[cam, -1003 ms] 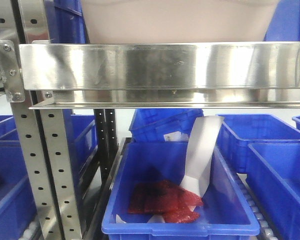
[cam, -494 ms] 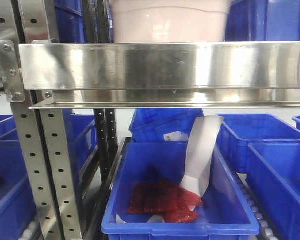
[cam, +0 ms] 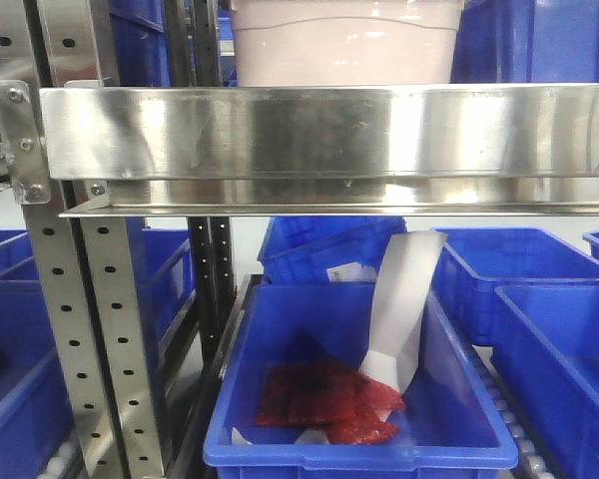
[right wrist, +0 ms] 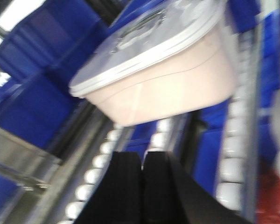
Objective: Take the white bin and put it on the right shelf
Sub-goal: 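Push the bin onto the roller shelf and open both grippers, then withdraw both open grippers back from the bin toward the robot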
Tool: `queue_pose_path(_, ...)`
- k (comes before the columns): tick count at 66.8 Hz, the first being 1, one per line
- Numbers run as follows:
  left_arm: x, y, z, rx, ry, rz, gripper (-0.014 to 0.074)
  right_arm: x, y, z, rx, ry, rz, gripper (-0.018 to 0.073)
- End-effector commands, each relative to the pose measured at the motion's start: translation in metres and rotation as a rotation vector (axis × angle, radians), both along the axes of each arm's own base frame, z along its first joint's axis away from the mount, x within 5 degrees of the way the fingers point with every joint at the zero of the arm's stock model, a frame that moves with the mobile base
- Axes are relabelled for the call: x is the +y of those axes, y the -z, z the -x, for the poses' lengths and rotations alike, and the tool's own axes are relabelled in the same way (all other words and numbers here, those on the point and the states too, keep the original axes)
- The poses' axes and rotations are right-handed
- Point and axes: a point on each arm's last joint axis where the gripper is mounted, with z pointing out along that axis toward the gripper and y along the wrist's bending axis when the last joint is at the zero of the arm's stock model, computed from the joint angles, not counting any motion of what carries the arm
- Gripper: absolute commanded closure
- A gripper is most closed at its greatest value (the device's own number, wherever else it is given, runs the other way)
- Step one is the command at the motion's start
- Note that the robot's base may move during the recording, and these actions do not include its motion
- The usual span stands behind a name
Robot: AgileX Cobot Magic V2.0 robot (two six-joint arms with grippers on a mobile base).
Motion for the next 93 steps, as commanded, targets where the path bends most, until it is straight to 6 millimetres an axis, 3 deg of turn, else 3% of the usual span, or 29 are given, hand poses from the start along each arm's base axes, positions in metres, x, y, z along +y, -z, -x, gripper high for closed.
queue_pose_path(1,0.006,-0.044,0.027,-0.137,-0.084,0.025,0.0715,0.003,-0.038,0.021,-0.112,0.064,0.042,0.0491)
queue_pose_path(14,0.006,-0.058,0.049,-0.258,-0.199,-0.111,0.0715,0.005,-0.068,0.046,-0.266,0.258,0.277,0.0491)
queue_pose_path(20,0.008,-0.051,0.053,-0.274,-0.261,-0.107,0.0715,0.009,-0.074,0.056,-0.340,0.312,0.361,0.0491)
queue_pose_path(29,0.017,-0.031,0.064,-0.250,-0.321,-0.115,0.0715,0.009,-0.066,0.070,-0.374,0.369,0.392,0.0491)
queue_pose_path(44,0.039,0.000,0.115,-0.255,-0.437,-0.104,0.0715,0.011,-0.037,0.112,-0.349,0.375,0.431,0.0491)
queue_pose_path(76,0.066,0.083,0.230,-0.284,-0.438,-0.095,0.0715,0.018,0.039,0.232,-0.429,0.422,0.427,0.0491)
queue_pose_path(86,0.073,0.106,0.257,-0.330,-0.442,-0.073,0.0715,0.021,0.072,0.261,-0.474,0.428,0.422,0.0491)
queue_pose_path(93,0.075,0.115,0.269,-0.360,-0.436,-0.058,0.0715,0.022,0.082,0.276,-0.523,0.442,0.416,0.0491)
